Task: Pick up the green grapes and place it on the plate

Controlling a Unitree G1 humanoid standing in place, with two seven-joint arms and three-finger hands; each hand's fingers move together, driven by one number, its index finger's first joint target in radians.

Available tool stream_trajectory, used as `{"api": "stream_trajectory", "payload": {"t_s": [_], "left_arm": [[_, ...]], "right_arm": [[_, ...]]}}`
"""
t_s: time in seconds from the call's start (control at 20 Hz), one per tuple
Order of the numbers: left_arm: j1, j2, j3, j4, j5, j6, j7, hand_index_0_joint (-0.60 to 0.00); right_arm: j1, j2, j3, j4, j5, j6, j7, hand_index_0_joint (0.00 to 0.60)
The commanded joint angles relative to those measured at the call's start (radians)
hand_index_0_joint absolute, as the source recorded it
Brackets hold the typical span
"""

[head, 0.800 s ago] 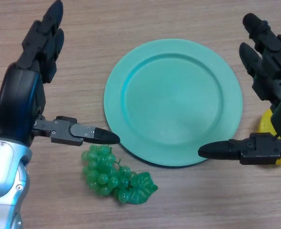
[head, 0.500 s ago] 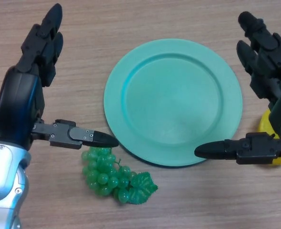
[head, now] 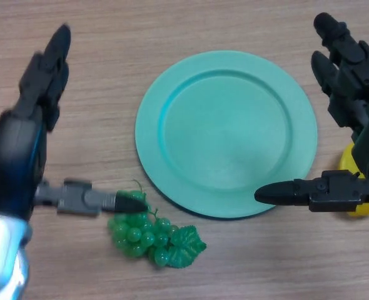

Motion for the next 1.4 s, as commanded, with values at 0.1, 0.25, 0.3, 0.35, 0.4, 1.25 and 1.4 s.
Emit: {"api": "stream_trajectory", "payload": {"t_s": [0.1,0.25,0.3,0.35,0.4,1.25,1.4], "left_arm": [[0.110,-0.009,0.011,-0.100,0.048,-0.093,-0.044,0.000],[0.236,-0.023,-0.077,-0.092,0.089,-0.177,0.013,0.000],[0.257,-0.022,-0.094,-0.072,0.106,-0.209,0.027,0.000],[0.288,-0.015,-0.122,-0.026,0.137,-0.262,0.051,0.000],[0.298,-0.010,-0.137,0.002,0.156,-0.292,0.066,0.000],[0.195,-0.005,-0.287,0.549,0.220,-0.699,0.344,0.000],[0.199,-0.005,-0.292,0.564,0.205,-0.749,0.332,0.000]], "right_arm": [[-0.030,0.005,0.018,-0.037,0.036,-0.154,-0.028,0.000],[-0.041,0.015,0.040,-0.035,0.043,-0.143,-0.035,0.000],[-0.044,0.017,0.044,-0.039,0.047,-0.132,-0.037,0.000],[-0.046,0.020,0.048,-0.044,0.057,-0.121,-0.041,0.000],[-0.048,0.020,0.049,-0.049,0.059,-0.120,-0.043,0.000],[-0.034,0.008,0.010,-0.074,0.077,-0.130,-0.054,0.000],[-0.029,0.005,0.009,-0.080,0.077,-0.133,-0.056,0.000]]}}
